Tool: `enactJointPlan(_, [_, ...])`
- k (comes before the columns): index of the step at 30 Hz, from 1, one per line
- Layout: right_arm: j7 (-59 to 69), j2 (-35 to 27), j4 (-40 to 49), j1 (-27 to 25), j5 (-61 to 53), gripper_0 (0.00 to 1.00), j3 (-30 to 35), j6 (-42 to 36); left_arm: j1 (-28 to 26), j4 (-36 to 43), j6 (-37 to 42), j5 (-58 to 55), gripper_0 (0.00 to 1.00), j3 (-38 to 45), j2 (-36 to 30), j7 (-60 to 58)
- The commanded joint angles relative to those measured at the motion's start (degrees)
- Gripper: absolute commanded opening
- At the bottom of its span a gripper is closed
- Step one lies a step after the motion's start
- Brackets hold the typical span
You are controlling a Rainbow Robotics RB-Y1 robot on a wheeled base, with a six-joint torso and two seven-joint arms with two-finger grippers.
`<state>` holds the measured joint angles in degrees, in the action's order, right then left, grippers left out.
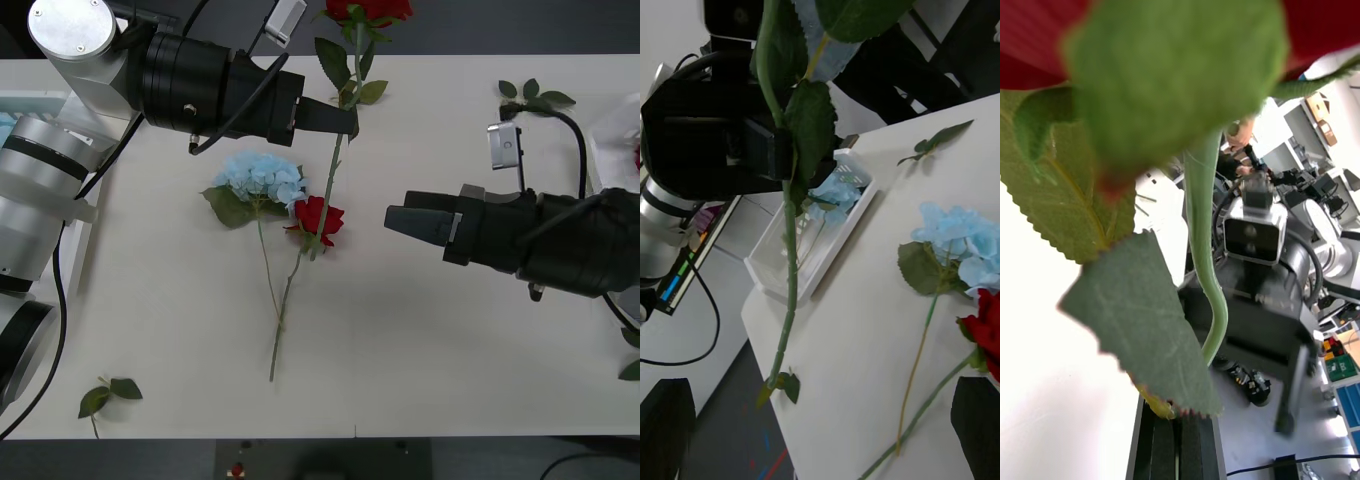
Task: Put the red flowers into the right box and the blue flowers into the left box
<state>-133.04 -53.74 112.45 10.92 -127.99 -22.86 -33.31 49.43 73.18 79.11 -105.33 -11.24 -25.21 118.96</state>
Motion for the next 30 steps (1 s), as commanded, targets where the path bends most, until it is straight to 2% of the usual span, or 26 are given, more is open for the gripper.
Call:
enactJointPlan(1, [-6.4, 3.6, 1.3, -0.1, -0.6, 1.00, -1.0, -0.1, 2.2, 1.7, 0.3, -0.5, 0.00, 0.4, -0.2, 2.0])
enactJointPlan(10, [-10.0, 11.9, -1.7, 0.0, 0.8, 1.00, -1.7, 0.1, 2.2, 1.7, 0.3, -0.5, 0.00, 0.4, -0.2, 2.0])
enactJointPlan(30, [-10.5, 23.1, -6.4, 2.1, 7.8, 1.00, -1.9, 1.1, 2.2, 1.7, 0.3, -0.5, 0.00, 0.4, -0.2, 2.0])
